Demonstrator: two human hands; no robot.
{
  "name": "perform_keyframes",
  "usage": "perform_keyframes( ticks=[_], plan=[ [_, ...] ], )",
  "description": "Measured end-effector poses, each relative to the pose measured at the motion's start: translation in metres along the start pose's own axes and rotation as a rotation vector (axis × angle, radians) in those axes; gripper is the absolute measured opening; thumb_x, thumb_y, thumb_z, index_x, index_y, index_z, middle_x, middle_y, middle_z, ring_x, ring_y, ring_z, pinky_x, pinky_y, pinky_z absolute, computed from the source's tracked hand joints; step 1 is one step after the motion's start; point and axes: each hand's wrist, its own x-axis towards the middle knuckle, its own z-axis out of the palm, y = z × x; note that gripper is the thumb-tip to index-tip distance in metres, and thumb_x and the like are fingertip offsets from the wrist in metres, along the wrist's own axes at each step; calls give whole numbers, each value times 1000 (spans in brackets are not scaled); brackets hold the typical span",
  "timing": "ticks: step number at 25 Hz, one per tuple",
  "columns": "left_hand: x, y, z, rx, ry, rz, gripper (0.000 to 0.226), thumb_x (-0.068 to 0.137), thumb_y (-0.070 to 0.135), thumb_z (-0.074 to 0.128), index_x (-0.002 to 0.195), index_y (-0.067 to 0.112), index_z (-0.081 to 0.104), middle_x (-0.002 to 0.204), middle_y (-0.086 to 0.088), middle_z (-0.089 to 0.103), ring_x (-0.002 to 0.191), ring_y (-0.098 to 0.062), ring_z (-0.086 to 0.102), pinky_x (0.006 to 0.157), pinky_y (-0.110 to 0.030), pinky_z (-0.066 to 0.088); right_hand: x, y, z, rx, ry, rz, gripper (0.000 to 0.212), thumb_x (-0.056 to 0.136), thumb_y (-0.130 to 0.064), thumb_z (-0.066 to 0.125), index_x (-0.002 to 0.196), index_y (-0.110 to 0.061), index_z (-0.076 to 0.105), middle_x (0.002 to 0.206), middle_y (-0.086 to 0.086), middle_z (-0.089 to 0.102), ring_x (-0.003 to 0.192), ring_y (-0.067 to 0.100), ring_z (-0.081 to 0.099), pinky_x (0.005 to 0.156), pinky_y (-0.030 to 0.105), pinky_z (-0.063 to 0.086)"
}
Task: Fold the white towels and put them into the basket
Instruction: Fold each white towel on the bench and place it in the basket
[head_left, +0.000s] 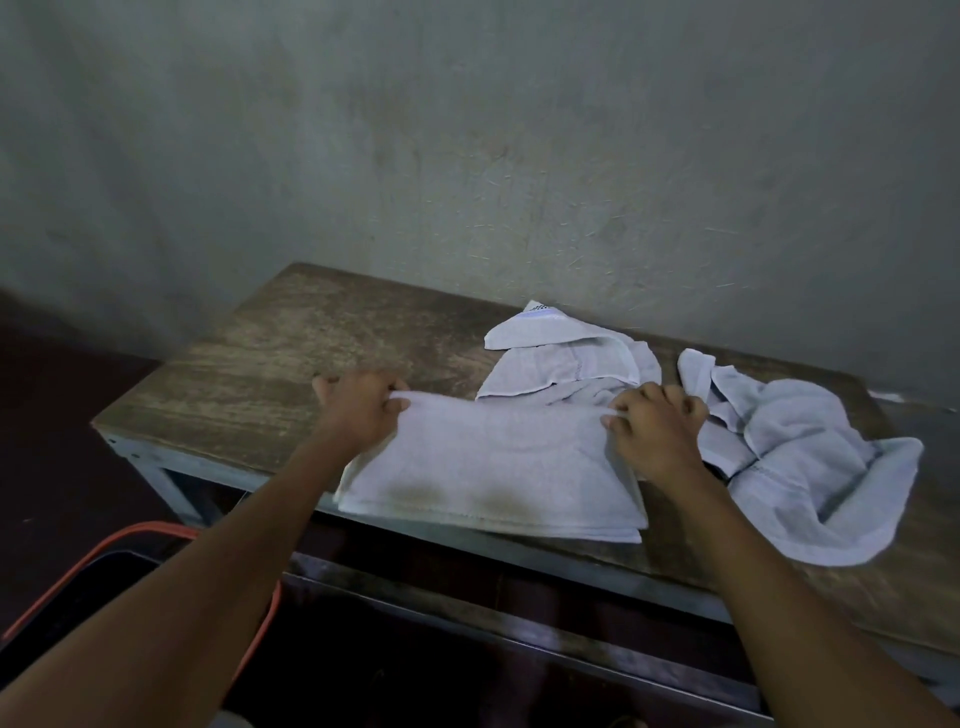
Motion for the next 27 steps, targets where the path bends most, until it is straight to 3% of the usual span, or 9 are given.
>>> perform_keyframes(
  ticks=[3, 5, 9, 11, 14, 17, 21, 24, 27],
  plan=[
    [4, 12, 3, -17, 216, 27, 28, 92, 24, 47, 118, 20, 57, 127, -4, 52, 120, -22, 44, 103, -46, 18, -5, -7, -2, 67, 188, 96, 30, 93, -31, 42, 119, -21, 53, 122, 5, 50, 121, 25, 35, 102, 41, 18],
    [-4, 22, 14, -6, 164, 86, 44, 96, 31, 37, 137, 17, 40, 146, -6, 35, 136, -21, 29, 109, -50, 13, -15, -29, 5, 117, 262, -37, 39, 93, -31, 35, 127, -15, 47, 130, 10, 48, 128, 27, 35, 109, 45, 18],
    [-31, 21, 47, 172, -160, 217, 86, 78, 57, -10, 150, 15, 12, 159, -4, 8, 146, -19, 7, 115, -49, 9, -31, -73, 31, 120, -215, -322, 65, 98, -50, 21, 151, -17, 4, 160, 5, -5, 147, 17, -9, 119, 39, -4],
    [-32, 9, 48, 177, -180, 173, 85, 78, 59, -10, 150, 19, 8, 159, 0, 5, 147, -17, 3, 116, -48, 9, -32, -60, 39, 46, -331, -271, 75, 93, -63, 12, 150, -20, -11, 157, 0, -20, 143, 11, -21, 118, 38, -12],
    [-34, -10, 38, 117, -204, 72, 63, 96, 50, 11, 151, 19, 4, 159, 0, -1, 147, -18, -2, 117, -48, 5, -32, -31, 37, -22, -303, -108, 83, 87, -69, 5, 148, -18, -17, 155, 1, -26, 143, 14, -24, 116, 44, -15],
    [-45, -34, 27, 70, -202, -50, 59, 99, 45, 15, 150, 16, 7, 159, -1, 2, 147, -18, -2, 118, -47, 2, -27, -16, 32, -118, -242, 19, 78, 92, -62, 6, 149, -12, -11, 157, 9, -20, 145, 22, -19, 113, 48, -18],
    [-66, -61, 11, 124, -111, -93, 46, 100, 38, 26, 142, 21, 34, 153, 0, 25, 142, -21, 20, 111, -46, 19, -7, -57, 19, -163, 191, -90, 54, 91, -28, 35, 140, -6, 38, 150, 20, 32, 140, 34, 27, 111, 52, 4],
    [-75, -60, -5, 35, 26, -127, 32, 96, 33, 38, 107, 15, 62, 118, -8, 56, 114, -29, 50, 91, -40, 37, 19, -135, 11, -38, 4, -428, 39, 92, -27, 40, 130, -22, 48, 140, 1, 46, 130, 24, 32, 103, 43, 14],
    [-74, -48, -12, -273, -73, -269, 41, 92, 41, 45, 64, 12, 54, 76, -12, 61, 83, -34, 62, 69, -35, 44, 53, -199, 22, 81, -369, -550, 38, 94, -29, 42, 131, -28, 48, 143, 1, 44, 135, 25, 26, 104, 44, 15]
  ],
)
